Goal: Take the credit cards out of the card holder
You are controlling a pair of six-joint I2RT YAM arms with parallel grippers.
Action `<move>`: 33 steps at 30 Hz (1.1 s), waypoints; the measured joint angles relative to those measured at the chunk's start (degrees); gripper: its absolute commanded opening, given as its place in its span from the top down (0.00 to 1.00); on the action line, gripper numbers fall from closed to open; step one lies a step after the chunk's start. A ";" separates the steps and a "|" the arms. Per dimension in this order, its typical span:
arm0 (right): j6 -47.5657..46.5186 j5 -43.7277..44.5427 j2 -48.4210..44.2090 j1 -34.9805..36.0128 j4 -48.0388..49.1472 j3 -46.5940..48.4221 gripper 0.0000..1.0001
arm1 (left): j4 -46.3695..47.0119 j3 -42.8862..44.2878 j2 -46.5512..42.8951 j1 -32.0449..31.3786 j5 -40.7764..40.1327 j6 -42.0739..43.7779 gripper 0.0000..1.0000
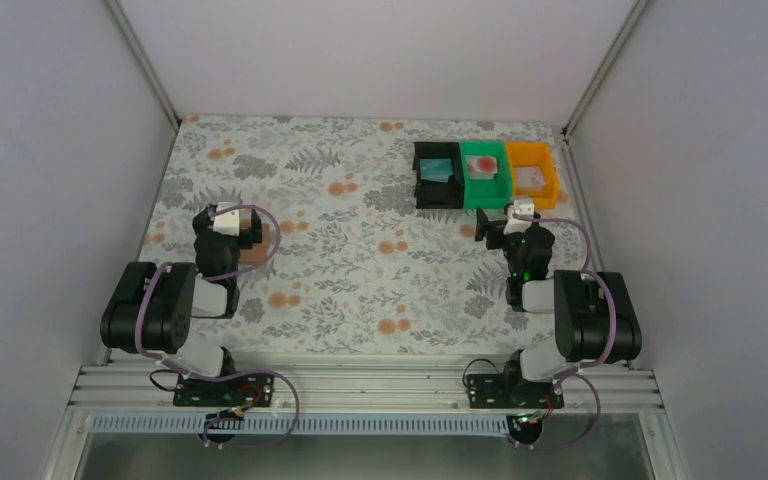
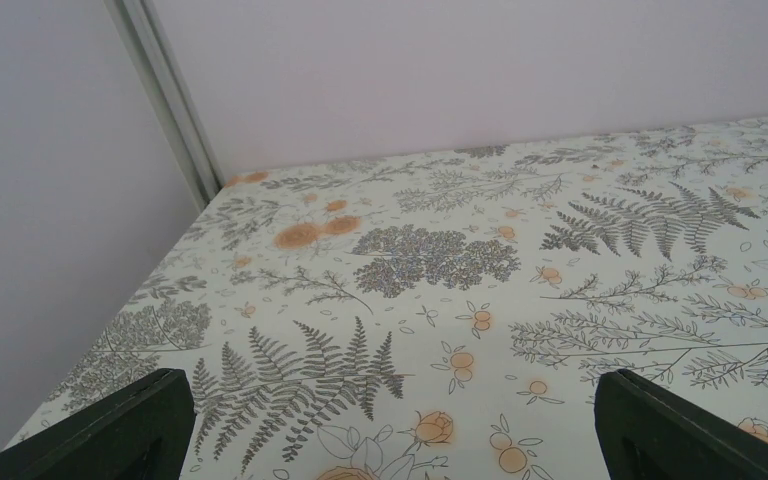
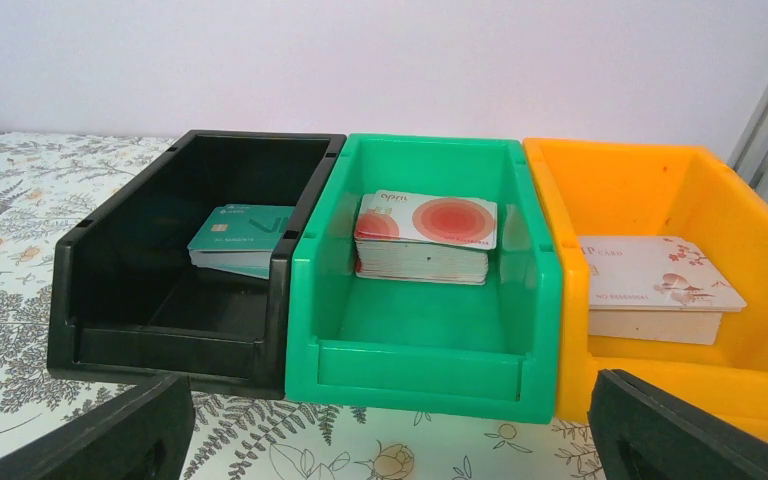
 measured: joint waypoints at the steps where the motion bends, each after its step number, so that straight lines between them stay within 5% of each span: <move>1: 0.00 0.00 0.00 0.00 0.00 0.00 0.00 | 0.00 0.00 0.00 0.00 0.00 0.00 0.00; 14: 0.37 0.63 -1.36 0.00 -4.50 1.86 0.00 | -2.58 1.64 -0.22 0.15 1.55 0.02 0.00; 24: 9.86 -4.39 -23.63 -0.04 -23.87 15.54 0.00 | -46.66 35.98 -4.85 3.87 8.22 2.71 0.00; 29: 15.23 -17.59 -26.01 0.37 -34.93 22.95 0.00 | -75.45 54.34 -0.55 12.68 17.79 8.92 0.00; 33: 16.74 -22.05 -26.99 4.39 -44.22 25.31 0.02 | -93.00 56.96 6.16 19.80 25.46 14.93 0.00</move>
